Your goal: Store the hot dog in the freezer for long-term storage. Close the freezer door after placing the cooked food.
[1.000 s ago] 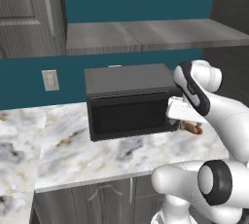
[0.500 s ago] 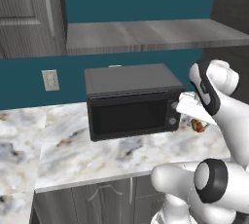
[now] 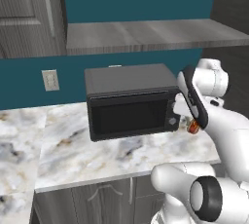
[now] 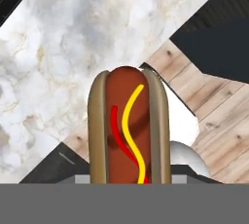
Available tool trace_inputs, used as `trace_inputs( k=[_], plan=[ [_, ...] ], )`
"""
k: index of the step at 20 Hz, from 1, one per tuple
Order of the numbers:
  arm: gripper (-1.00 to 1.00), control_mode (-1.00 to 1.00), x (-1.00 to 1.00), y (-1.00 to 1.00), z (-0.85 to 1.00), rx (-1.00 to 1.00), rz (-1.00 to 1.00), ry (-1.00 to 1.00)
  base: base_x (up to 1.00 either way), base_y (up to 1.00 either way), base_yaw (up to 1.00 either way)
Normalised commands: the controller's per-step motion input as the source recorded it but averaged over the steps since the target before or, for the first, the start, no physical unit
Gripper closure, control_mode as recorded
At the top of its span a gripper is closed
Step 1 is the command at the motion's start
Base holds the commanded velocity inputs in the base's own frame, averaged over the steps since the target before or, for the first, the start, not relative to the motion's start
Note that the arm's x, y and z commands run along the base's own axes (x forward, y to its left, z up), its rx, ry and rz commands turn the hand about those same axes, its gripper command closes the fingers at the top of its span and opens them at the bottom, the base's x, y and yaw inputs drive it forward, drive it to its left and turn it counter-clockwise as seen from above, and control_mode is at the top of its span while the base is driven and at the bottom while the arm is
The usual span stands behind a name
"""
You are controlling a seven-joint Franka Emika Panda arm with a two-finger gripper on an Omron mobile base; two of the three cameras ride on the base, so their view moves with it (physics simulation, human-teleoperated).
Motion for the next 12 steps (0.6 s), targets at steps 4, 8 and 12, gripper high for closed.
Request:
trace_inputs(
  k=[4,8,12],
  plan=[
    [1.00,-1.00,-0.29,0.03,0.00,0.00,0.04,-0.24,0.00,0.00,0.00],
    [1.00,-1.00,-0.19,0.00,0.00,0.00,0.06,-0.33,0.00,0.00,0.00],
    [1.00,-1.00,0.00,0.03,0.02,-0.08,0.12,-0.20,0.00,0.00,0.00]
  ],
)
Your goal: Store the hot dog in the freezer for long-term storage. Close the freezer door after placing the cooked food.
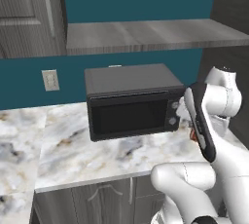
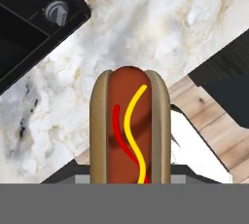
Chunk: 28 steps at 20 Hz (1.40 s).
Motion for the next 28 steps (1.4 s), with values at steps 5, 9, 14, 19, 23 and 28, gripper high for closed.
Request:
trace_inputs(
  k=[5,9,14,19,23,28],
  plan=[
    [1.00,-1.00,0.01,0.01,0.00,-0.17,0.08,-0.06,0.00,0.00,0.00],
    [1.00,-1.00,0.06,0.08,0.00,-0.04,0.00,0.00,0.00,0.00,0.00],
    [1.00,-1.00,0.00,0.00,0.00,0.00,0.00,0.00,0.00,0.00,0.00],
    [1.00,-1.00,0.00,0.00,0.00,0.00,0.00,0.00,0.00,0.00,0.00],
    [1.00,-1.00,0.00,0.00,0.00,0.00,0.00,0.00,0.00,0.00,0.00],
    [1.00,1.00,-0.16,0.00,0.00,0.00,0.00,0.00,-0.26,-0.02,0.00]
  ],
)
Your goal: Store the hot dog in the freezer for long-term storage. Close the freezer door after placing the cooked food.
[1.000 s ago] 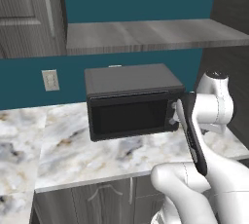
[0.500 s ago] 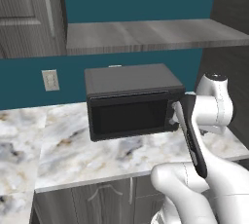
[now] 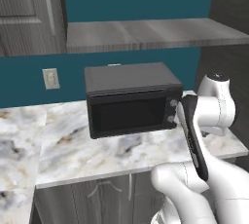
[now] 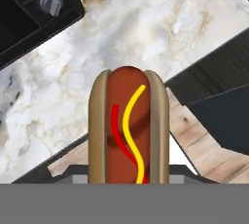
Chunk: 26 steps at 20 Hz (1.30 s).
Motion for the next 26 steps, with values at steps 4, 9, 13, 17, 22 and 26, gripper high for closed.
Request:
trace_inputs(
  k=[4,9,13,17,22,26],
  plan=[
    [1.00,1.00,0.00,0.00,0.00,0.00,0.00,0.00,-0.76,-0.09,0.00],
    [1.00,1.00,0.00,0.00,0.00,0.00,0.00,0.00,-0.71,-0.01,0.00],
    [1.00,1.00,0.00,0.00,0.00,0.00,0.00,0.00,-0.81,0.00,0.00],
    [1.00,1.00,0.00,0.00,0.00,0.00,0.00,0.00,-0.86,0.00,0.00],
    [1.00,1.00,0.00,0.00,0.00,0.00,0.00,0.00,-0.76,-0.13,0.01],
    [1.00,1.00,0.00,0.00,0.00,0.00,0.00,0.00,-0.58,-0.26,0.05]
  ],
)
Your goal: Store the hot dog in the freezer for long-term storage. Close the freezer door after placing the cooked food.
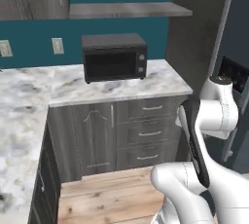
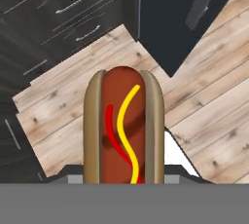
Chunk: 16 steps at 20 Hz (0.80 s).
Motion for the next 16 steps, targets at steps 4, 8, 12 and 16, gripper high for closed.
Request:
trace_inputs(
  k=[4,8,12,16],
  plan=[
    [1.00,1.00,0.00,0.00,0.00,0.00,0.00,0.00,-0.51,-0.37,-0.13],
    [1.00,1.00,0.00,0.00,0.00,0.00,0.00,0.00,-0.67,-0.28,-0.27],
    [1.00,1.00,0.00,0.00,0.00,0.00,0.00,0.00,-0.33,-0.09,-0.44],
    [1.00,1.00,0.00,0.00,0.00,0.00,0.00,0.00,0.00,-0.48,-0.67]
  ],
)
